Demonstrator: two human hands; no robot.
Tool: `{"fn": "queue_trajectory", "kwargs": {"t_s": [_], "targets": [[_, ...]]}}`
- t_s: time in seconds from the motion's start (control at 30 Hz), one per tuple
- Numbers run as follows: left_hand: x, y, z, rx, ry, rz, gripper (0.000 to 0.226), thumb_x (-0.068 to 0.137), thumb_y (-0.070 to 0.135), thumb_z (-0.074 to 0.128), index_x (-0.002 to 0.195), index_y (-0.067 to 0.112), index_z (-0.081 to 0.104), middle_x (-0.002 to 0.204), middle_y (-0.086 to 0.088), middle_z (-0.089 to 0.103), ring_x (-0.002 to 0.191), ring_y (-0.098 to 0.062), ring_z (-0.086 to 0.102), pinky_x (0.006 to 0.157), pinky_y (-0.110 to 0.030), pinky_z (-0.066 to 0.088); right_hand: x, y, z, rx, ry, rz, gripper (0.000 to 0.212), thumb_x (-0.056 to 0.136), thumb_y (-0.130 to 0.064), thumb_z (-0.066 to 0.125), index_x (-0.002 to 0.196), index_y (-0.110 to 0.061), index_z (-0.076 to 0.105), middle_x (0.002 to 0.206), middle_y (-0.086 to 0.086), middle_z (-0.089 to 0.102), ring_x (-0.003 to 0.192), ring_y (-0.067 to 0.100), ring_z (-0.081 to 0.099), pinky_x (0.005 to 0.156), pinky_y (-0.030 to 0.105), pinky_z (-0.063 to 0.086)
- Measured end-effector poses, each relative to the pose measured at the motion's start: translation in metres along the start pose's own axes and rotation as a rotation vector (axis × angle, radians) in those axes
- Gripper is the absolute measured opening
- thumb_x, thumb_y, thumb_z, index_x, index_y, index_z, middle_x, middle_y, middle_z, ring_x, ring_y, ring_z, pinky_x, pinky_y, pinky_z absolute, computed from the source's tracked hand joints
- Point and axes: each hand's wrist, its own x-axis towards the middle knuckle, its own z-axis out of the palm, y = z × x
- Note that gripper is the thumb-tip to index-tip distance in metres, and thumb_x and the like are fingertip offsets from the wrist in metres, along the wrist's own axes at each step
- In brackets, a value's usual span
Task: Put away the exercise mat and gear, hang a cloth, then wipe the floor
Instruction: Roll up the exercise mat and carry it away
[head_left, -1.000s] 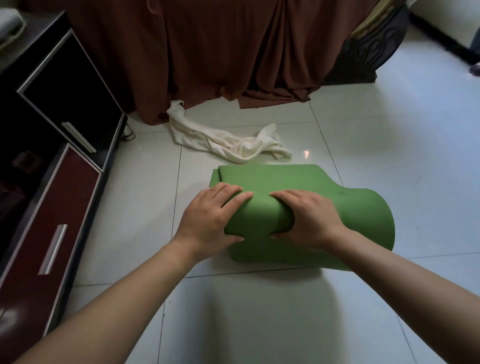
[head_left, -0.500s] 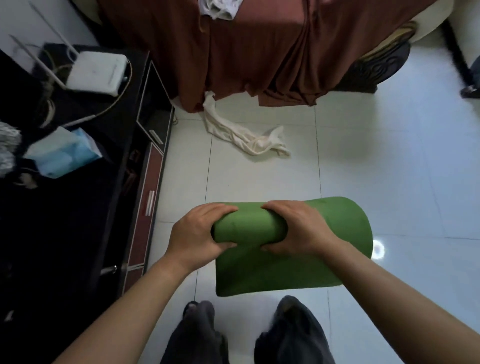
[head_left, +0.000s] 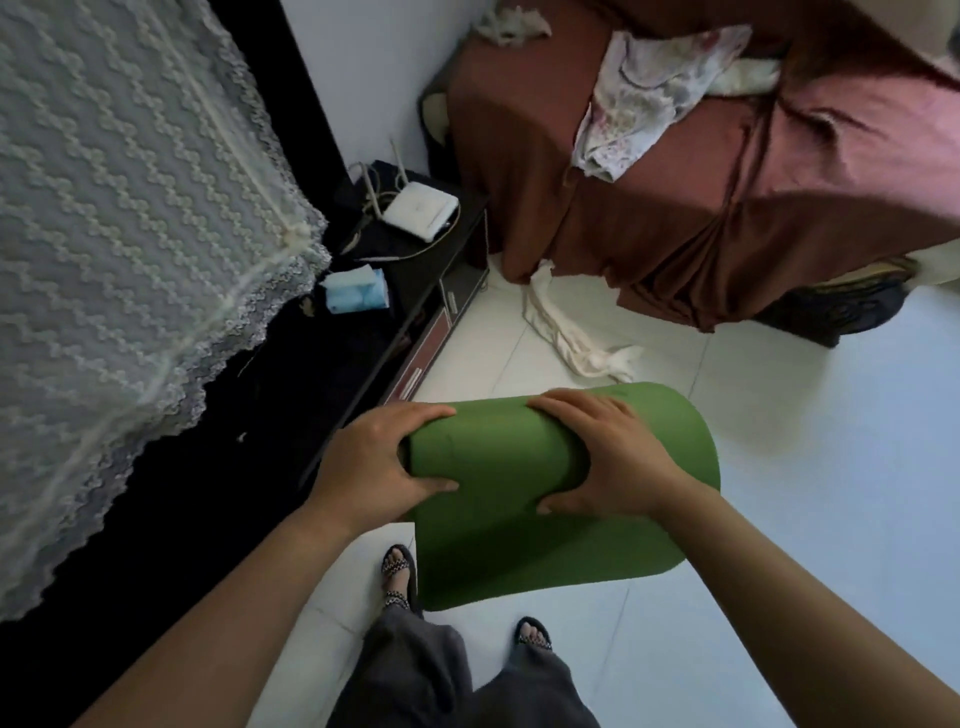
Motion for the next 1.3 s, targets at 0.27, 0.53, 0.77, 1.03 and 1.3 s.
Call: {"fn": "queue_trajectory", "kwargs": {"t_s": [0.27,0.53,0.77,1.03,1.3], "targets": [[-0.123,-0.009,-0.033,-0.049,0.187,-0.324,0.072,0.058,0.038,0.086,0.123,0.039,0.055,0.124,0.017,0.056,0.11,-0.003,0.049,0.096,-0.03,0.044,0.014,-0.076,0.001,-0.039,-0.163,-0.264,0.095,0.056,-0.066,0.074,0.137,-0.036,0.035,0.14,-0.013,0.042,0.128,0.009,0.035,0.108,0.028,0.016],[-0.275,-0.043,-0.062,-0.087,0.371,-0.616,0.072,0.054,0.041,0.087,0.115,0.052,0.049,0.117,0.027,0.048,0.11,-0.001,0.045,0.097,-0.032,0.042,0.022,-0.204,0.068,-0.105,-0.327,-0.517,0.091,0.055,-0.068,0.073,0.134,-0.037,0.04,0.136,-0.013,0.048,0.125,0.011,0.043,0.106,0.031,0.025],[-0.465,-0.089,-0.072,-0.164,0.596,-0.847,0.076,0.052,0.041,0.088,0.116,0.052,0.048,0.115,0.03,0.047,0.108,0.0,0.046,0.093,-0.028,0.04,-0.011,-0.381,0.153,-0.203,-0.448,-0.772,0.087,0.054,-0.06,0.079,0.13,-0.035,0.047,0.132,-0.011,0.052,0.122,0.013,0.047,0.105,0.03,0.026],[-0.684,-0.126,-0.092,-0.115,0.773,-1.073,0.075,0.053,0.049,0.083,0.12,0.045,0.05,0.122,0.018,0.056,0.111,-0.006,0.049,0.097,-0.034,0.042,-0.085,-0.577,0.277,-0.244,-0.581,-1.034,0.081,0.056,-0.064,0.075,0.128,-0.04,0.047,0.13,-0.015,0.052,0.12,0.008,0.047,0.104,0.03,0.03],[-0.815,-0.147,-0.114,-0.024,0.865,-1.254,0.074,0.058,0.043,0.084,0.124,0.038,0.051,0.117,0.021,0.05,0.105,0.001,0.04,0.089,-0.023,0.033,-0.132,-0.713,0.357,-0.241,-0.629,-1.209,0.079,0.057,-0.066,0.074,0.126,-0.037,0.049,0.125,-0.013,0.055,0.114,0.009,0.049,0.102,0.029,0.033]]}}
